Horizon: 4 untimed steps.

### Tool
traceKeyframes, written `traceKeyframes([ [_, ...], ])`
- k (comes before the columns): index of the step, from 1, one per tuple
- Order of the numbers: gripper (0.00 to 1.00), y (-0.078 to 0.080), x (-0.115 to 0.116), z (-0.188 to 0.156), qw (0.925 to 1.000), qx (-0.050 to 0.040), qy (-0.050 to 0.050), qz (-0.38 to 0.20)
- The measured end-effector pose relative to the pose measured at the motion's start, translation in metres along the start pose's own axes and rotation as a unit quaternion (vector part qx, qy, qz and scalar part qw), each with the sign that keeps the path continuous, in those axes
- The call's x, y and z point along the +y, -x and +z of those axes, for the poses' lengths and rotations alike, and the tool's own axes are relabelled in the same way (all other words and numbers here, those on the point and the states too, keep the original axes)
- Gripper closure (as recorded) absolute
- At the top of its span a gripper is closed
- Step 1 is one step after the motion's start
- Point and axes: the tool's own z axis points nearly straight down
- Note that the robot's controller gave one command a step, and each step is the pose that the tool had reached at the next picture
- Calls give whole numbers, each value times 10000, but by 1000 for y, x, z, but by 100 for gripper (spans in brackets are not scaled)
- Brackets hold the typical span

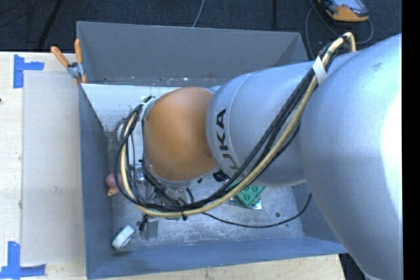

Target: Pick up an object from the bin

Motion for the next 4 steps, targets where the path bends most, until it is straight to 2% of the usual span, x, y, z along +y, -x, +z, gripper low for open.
traceKeyframes([
  [1, 0, -4, 9, 79, 9976, 40, -22, -698],
  [2, 100, -3, 8, 77, 9977, 37, -18, -678],
  [3, 100, -12, 7, 32, 9995, 23, -15, -328],
  [4, 100, 37, -11, -43, 9893, -3, -19, -1457],
])
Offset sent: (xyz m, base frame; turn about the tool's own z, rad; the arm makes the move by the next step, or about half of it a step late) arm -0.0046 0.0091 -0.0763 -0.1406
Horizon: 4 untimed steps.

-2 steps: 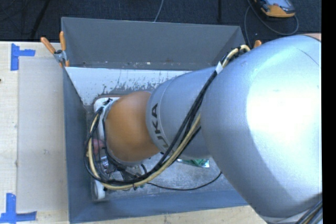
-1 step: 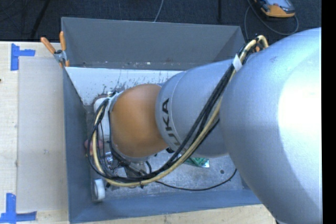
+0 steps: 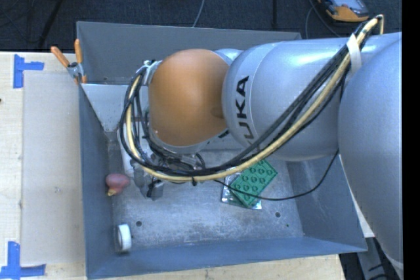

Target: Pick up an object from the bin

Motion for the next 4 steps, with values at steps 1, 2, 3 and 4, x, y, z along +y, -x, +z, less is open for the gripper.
traceKeyframes([
  [1, 100, 44, -47, -154, 9997, -20, -3, 240],
  [2, 100, 79, -43, -125, 9991, 26, 8, 420],
  [3, 100, 77, -24, -41, 9999, 69, 16, -117],
  [4, 0, 79, -25, -46, 9999, 30, 11, -104],
])
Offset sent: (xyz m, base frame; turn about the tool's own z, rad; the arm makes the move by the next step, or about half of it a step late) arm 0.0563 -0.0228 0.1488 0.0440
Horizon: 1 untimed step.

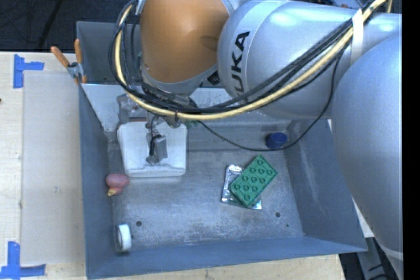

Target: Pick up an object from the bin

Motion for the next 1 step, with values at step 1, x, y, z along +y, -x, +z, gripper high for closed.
traceKeyframes([
  [1, 0, -24, 9, 138, 9963, 46, 1, 862],
])
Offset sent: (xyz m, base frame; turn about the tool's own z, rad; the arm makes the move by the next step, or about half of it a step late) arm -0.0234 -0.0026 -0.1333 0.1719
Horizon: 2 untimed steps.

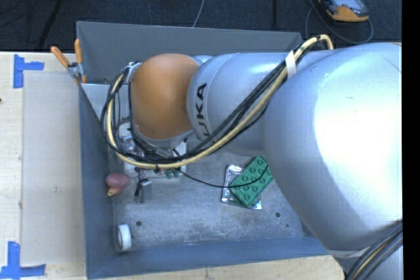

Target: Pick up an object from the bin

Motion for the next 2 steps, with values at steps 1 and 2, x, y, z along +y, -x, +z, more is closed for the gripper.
traceKeyframes([
  [1, 0, -8, 9, 20, 9984, -39, 9, 563],
  [2, 100, -8, 8, 19, 9984, -42, 1, 565],
])
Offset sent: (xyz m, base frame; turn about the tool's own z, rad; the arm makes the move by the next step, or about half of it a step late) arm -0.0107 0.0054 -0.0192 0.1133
